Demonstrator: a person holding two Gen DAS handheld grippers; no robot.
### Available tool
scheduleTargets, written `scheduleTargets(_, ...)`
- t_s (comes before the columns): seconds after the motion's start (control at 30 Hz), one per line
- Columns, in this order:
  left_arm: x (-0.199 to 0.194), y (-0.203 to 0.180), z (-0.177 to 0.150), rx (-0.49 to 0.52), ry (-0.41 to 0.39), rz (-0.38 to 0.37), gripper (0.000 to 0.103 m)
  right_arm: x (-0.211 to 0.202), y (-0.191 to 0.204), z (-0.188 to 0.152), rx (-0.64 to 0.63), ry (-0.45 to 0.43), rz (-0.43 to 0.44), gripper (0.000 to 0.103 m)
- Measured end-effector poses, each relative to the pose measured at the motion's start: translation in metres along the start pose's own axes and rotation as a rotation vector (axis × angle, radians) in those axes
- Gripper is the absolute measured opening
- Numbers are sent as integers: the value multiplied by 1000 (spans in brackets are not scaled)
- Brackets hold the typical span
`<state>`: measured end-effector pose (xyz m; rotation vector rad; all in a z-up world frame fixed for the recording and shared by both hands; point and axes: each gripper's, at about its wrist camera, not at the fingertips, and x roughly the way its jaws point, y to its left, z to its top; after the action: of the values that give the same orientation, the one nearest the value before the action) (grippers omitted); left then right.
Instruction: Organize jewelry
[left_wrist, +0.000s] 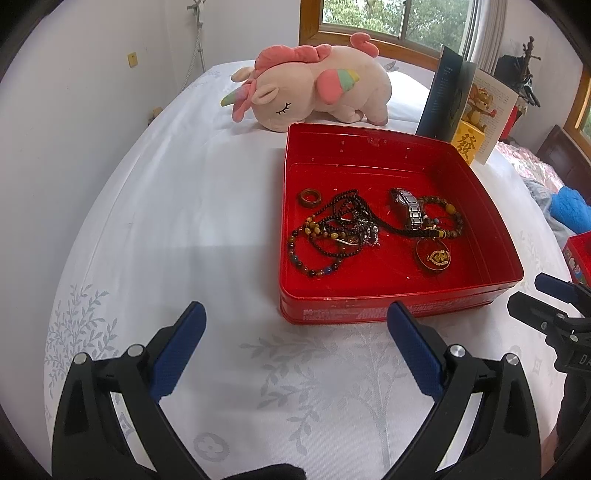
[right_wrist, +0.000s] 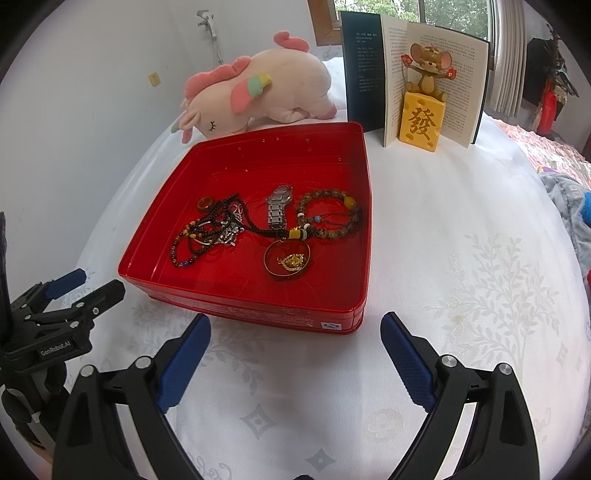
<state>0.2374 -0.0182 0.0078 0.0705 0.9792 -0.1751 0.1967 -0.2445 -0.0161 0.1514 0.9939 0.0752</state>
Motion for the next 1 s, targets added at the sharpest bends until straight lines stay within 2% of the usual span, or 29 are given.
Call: scheduleTargets(1.0, 1, -1, -2, -1, 4, 1, 98, 0, 0, 1, -1, 0, -1, 93)
